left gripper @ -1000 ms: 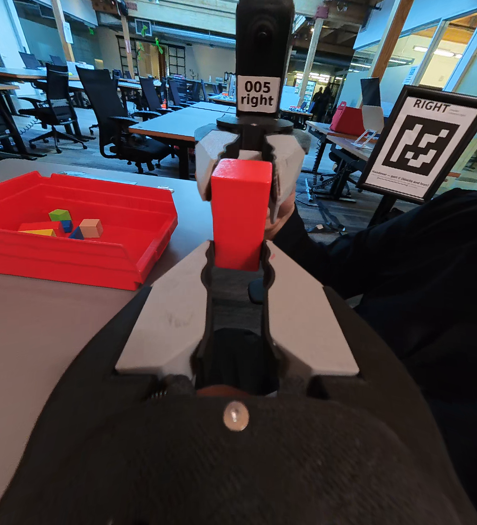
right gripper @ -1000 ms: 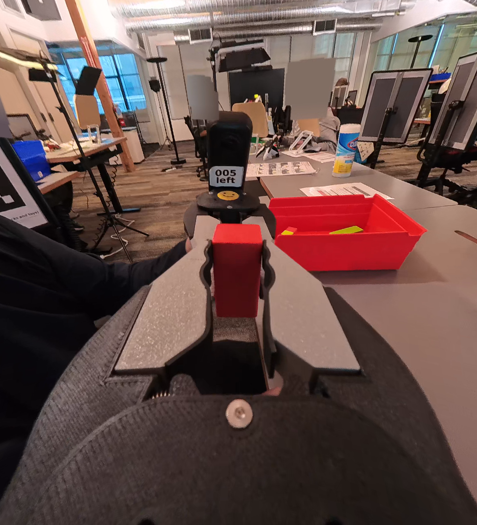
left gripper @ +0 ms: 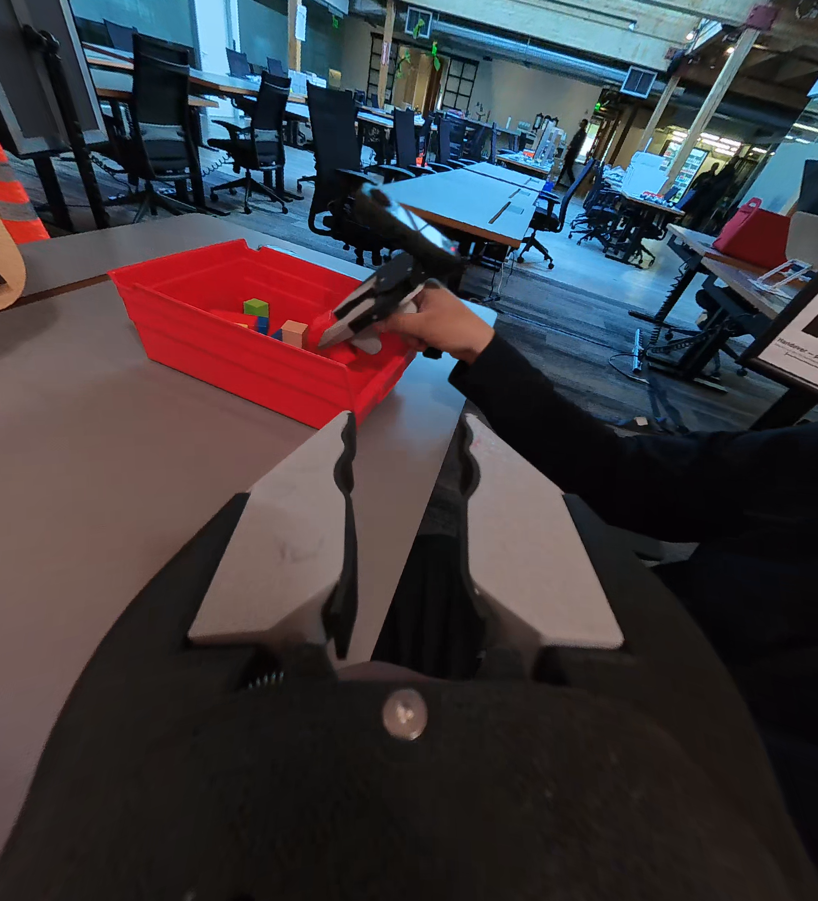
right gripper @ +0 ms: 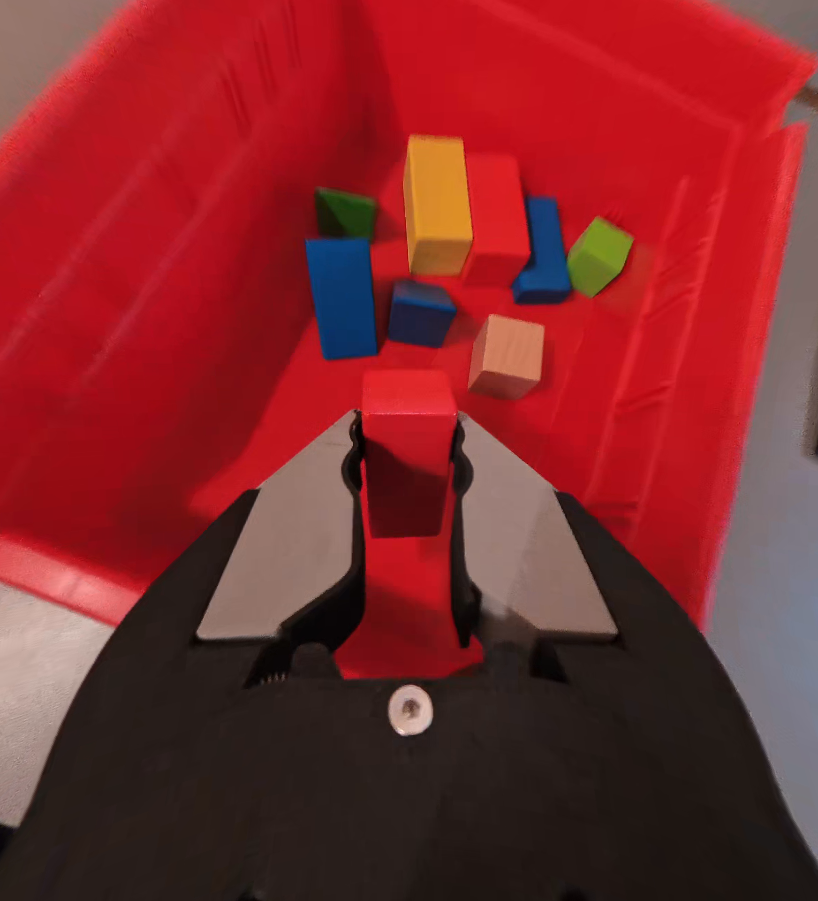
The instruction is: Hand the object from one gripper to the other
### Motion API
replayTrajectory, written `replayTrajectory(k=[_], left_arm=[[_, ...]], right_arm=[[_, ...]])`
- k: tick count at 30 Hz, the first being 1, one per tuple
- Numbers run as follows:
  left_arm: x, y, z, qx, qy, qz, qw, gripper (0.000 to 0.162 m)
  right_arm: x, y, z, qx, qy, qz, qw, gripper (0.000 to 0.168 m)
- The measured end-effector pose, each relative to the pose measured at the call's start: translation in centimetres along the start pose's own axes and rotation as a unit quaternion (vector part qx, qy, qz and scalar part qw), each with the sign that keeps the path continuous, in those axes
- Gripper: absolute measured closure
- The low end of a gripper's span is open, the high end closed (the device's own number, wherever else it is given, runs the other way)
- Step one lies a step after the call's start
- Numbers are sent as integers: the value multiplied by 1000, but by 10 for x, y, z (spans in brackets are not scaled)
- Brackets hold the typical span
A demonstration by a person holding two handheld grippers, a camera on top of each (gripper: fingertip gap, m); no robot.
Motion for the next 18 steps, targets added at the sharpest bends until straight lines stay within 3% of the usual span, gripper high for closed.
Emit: replayTrajectory(k=[13,18], left_arm=[[-12,6,0,-10,-6,-1,1000,123],[-24,16,2,-14,-15,19,1000,123]], right_arm=[[45,-3,-7,-63,125,-40,989,135],[48,-6,-6,-49,126,-42,990,135]])
Point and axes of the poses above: each gripper's, where its closed fingertips meet, x out along the fingers, z out of its top, y = z × x across the jaws, the point moved 3 cm from there along -x, back along the fingers, and after that the axes turned 11 degrees about -z, right-handed, at the moved point
